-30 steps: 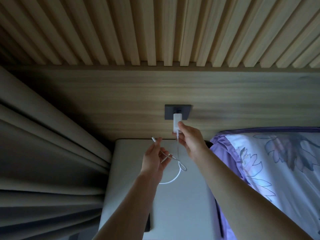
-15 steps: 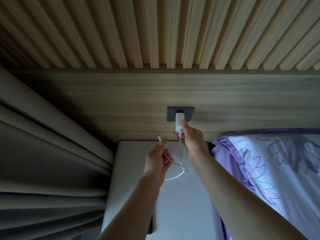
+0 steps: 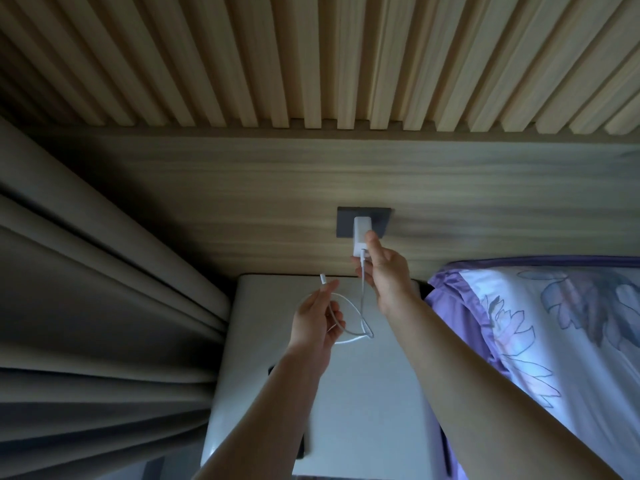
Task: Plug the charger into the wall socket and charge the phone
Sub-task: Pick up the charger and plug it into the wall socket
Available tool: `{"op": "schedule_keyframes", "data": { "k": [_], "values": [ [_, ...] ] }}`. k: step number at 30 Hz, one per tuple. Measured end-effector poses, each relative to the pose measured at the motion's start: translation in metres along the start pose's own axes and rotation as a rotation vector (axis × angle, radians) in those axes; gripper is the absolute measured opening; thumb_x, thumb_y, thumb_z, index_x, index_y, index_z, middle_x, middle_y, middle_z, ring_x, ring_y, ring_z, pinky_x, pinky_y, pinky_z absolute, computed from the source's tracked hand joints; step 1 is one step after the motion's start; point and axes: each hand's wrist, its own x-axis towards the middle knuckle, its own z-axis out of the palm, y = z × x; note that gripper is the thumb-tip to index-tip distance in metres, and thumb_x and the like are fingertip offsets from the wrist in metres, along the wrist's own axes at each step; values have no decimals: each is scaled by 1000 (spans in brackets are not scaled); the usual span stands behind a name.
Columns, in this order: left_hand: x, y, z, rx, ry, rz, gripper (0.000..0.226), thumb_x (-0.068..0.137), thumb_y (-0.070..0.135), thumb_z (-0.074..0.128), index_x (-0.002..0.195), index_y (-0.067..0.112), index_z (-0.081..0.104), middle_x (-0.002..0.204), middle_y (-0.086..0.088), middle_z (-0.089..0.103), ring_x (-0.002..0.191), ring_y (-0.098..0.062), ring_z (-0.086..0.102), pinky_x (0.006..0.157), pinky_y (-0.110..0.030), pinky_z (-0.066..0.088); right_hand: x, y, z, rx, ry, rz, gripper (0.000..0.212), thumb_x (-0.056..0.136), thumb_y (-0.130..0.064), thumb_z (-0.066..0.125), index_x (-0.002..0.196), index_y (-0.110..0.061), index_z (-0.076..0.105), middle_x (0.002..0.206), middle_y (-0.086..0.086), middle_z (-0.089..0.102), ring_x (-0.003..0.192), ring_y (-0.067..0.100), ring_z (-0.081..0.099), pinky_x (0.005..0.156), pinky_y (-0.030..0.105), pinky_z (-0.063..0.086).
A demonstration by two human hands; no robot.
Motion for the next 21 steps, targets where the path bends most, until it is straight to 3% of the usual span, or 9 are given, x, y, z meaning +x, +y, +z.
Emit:
{"op": "schedule_keyframes", "data": {
  "k": [5,7,9,12,16,19,21],
  "values": [
    [-6,-9,-10,-6,30,-25,12,86,21,64,91,11,70,54,-1,51,48,-11,47,45,-21,42,-20,23,-20,-242,-167,4,40,90,-55,41,75,-24,62,82,2,75,86,22,71,85,35,49],
    [-8,-16,-15,-2,32,-23,11,86,20,64,90,12,70,52,0,51,46,-10,46,43,-20,40,-31,42,-34,-270,-237,4,28,92,-41,49,78,-23,64,89,5,75,89,15,70,83,26,48],
    [-9,-23,-22,12,44,-25,11,87,18,63,92,13,71,50,0,50,43,-10,45,41,-20,38,-42,60,-47,-316,-292,-9,13,88,-25,59,80,-24,69,97,7,75,84,6,68,72,13,47],
    [-12,-36,-33,61,63,-40,11,88,18,62,93,14,71,50,0,48,43,-11,43,42,-20,36,-52,85,-61,-323,-351,-35,20,82,-4,66,83,-24,69,95,6,71,77,-4,66,68,6,47],
    [-21,-56,-47,134,75,-81,16,92,19,55,98,15,69,52,0,48,43,-10,41,42,-19,34,-56,108,-72,-386,-369,-62,23,80,7,63,87,-15,62,97,7,67,88,8,63,76,11,45],
    [-30,-68,-52,144,86,-167,15,91,19,58,98,13,69,57,-3,48,44,-10,40,38,-18,34,-63,123,-79,-530,-417,-71,29,79,5,65,103,-10,62,108,7,65,103,14,57,92,26,41],
    [-37,-75,-54,144,95,-203,13,90,19,60,95,13,70,60,-4,49,45,-10,41,37,-17,34,-71,132,-85,-591,-431,-75,36,79,4,66,112,-8,60,113,5,62,108,14,54,94,25,38]
  ]
}}
